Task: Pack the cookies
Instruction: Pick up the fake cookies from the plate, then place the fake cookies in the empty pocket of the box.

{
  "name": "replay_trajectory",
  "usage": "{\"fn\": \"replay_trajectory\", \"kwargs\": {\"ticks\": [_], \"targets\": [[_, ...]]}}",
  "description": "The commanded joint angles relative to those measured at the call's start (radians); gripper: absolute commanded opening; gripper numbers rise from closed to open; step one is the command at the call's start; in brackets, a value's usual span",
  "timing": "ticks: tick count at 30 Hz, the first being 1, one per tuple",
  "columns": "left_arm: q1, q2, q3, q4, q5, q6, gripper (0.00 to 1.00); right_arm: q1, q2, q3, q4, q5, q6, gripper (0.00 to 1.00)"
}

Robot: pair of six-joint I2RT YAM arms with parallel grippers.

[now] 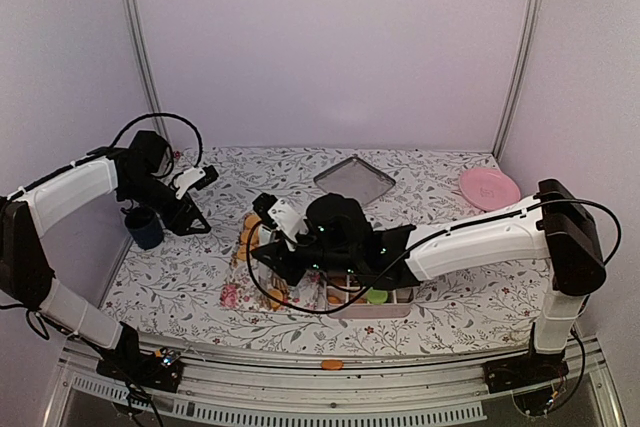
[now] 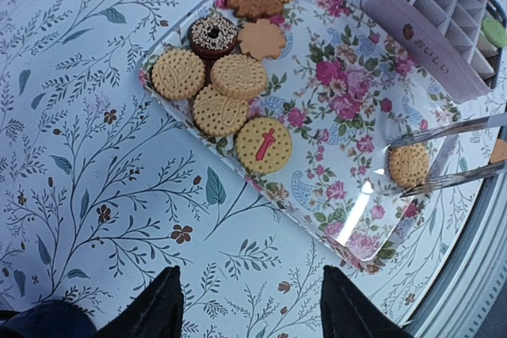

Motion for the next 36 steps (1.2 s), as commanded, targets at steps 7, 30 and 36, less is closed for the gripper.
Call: {"fn": "replay_trajectory", "kwargs": {"ticks": [7, 30, 36], "targets": [[0.011, -0.005, -0.014, 0.02, 0.01, 0.007, 0.59, -0.03, -0.207, 0.005, -0.092, 0.112, -0.041, 0.01], [0.011, 0.02, -0.002, 0.022, 0.023, 0.004, 0.58, -0.096, -0.89, -0.457, -0.478, 0.359, 0.206, 0.03], [0.012, 0.021, -0.001, 0.021, 0.025, 0.003, 0.58, -0.096, -0.901, -0.472, -0.506, 0.352, 0.232, 0.07]]}}
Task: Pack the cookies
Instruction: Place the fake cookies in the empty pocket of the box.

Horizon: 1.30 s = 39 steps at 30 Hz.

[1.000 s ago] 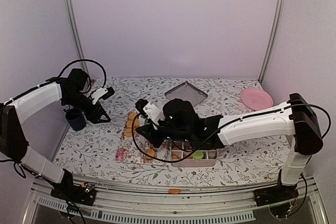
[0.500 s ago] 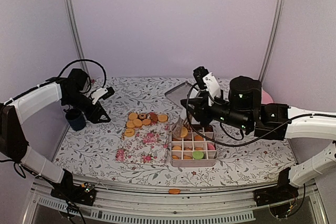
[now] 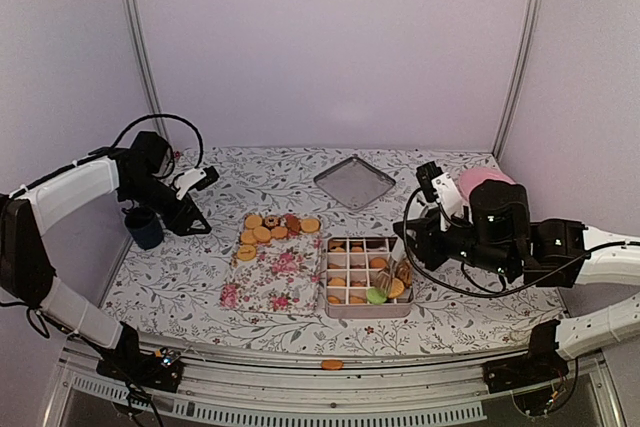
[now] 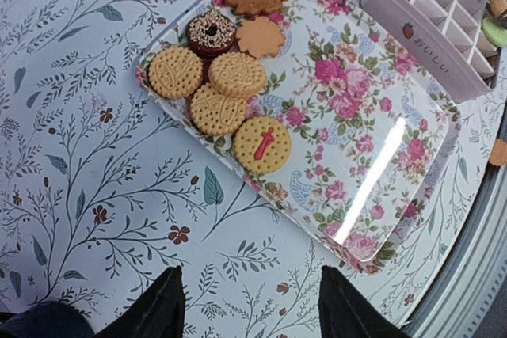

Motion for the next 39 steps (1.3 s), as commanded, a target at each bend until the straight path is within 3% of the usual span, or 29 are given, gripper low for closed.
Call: {"fn": "replay_trajectory", "kwargs": {"ticks": [1, 6, 11, 28, 39], "targets": [[0.011, 0.01, -0.001, 0.02, 0.018, 0.003, 0.58, -0.004, -0.02, -0.013, -0.012, 0.016, 0.049, 0.09], [0.009, 0.017, -0.001, 0.02, 0.021, 0.0, 0.58, -0.003, -0.04, -0.041, -0.024, 0.019, 0.065, 0.29], [0.011, 0.027, 0.005, 0.022, 0.025, -0.003, 0.58, -0.004, -0.048, -0.042, -0.024, 0.025, 0.063, 0.34], [0.01, 0.023, -0.006, 0.022, 0.034, -0.007, 0.58, -0.004, -0.017, 0.025, -0.033, 0.038, -0.029, 0.39], [0.01, 0.023, -0.008, 0.023, 0.035, -0.009, 0.58, -0.003, -0.018, 0.097, -0.087, 0.103, -0.092, 0.33]]}}
